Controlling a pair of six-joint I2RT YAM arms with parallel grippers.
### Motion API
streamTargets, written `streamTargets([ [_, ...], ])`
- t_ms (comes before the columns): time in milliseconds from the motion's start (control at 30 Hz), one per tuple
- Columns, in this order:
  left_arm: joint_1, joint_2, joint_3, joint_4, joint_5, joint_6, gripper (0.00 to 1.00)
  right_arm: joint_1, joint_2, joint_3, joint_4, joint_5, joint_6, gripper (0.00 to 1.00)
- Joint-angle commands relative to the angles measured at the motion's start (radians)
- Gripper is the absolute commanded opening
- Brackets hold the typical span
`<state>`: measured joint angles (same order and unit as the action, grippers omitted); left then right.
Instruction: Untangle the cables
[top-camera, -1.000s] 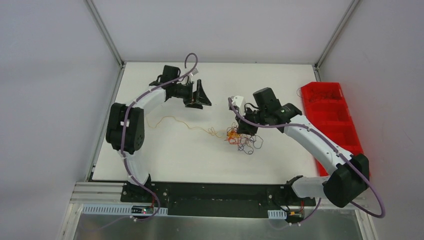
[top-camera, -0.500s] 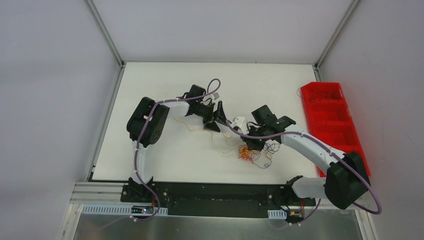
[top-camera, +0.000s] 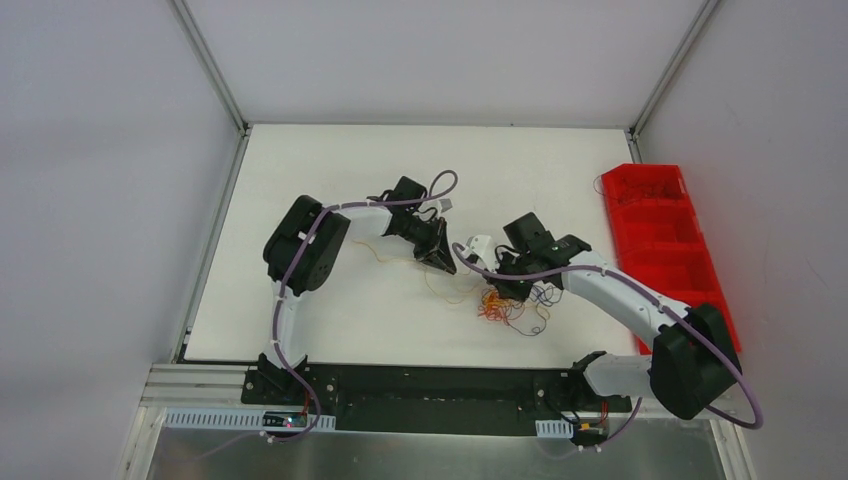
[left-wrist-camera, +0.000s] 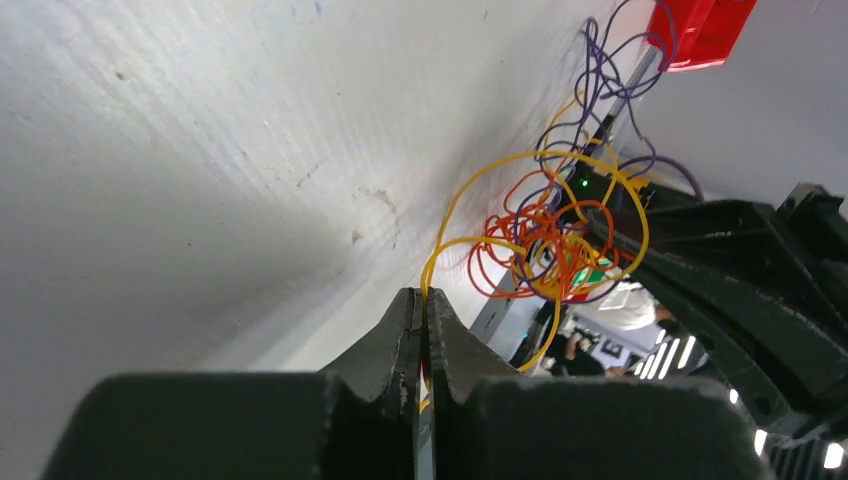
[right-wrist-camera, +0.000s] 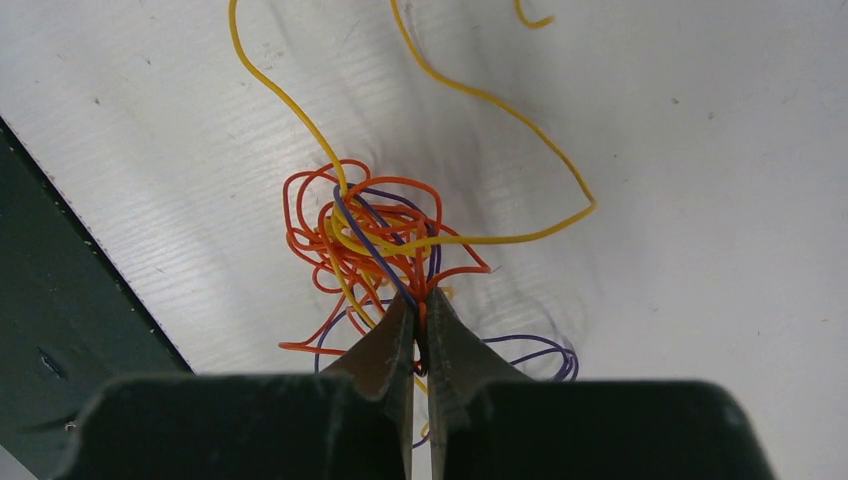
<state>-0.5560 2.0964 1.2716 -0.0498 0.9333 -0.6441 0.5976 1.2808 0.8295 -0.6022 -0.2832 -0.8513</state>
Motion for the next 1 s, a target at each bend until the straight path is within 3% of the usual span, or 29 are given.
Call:
streamTargets([
  [0, 0.04, -0.063, 0.108, -0.166, -0.014, 0.161, 0.0, -0.001, -0.054, -0.013, -0.032, 0.045, -0.018, 0.06],
  [133, 0.231, -0.171, 0.22, -0.21, -0.03, 0.211, 0.0, -0.032, -0.112, -0.051, -0.088, 0.044, -0.062, 0.06],
  [267, 0.45, -0.131, 0.488, -0.336, -0.053, 0.284, 0.0, -0.075, -0.183, -0.088, -0.16, 0.042, -0.126, 0.06],
  [400, 0.596, -0.076, 0.671, -0.4, -0.071, 0.305, 0.0, -0.126, -0.244, -0.11, -0.232, 0.041, -0.16, 0.06],
  [567, 0.719, -0.025, 0.824, -0.422, -0.119, 0.308, 0.0, -0.167, -0.301, -0.114, -0.293, 0.04, -0.164, 0.01],
  [800, 0.833, -0.009, 0.872, -0.448, -0.148, 0.342, 0.0, -0.196, -0.3, -0.085, -0.337, 0.037, -0.14, 0.0],
  [967, 0.937, 0.041, 0.985, -0.508, -0.187, 0.384, 0.0, -0.279, -0.298, -0.074, -0.387, 0.048, -0.199, 0.0],
])
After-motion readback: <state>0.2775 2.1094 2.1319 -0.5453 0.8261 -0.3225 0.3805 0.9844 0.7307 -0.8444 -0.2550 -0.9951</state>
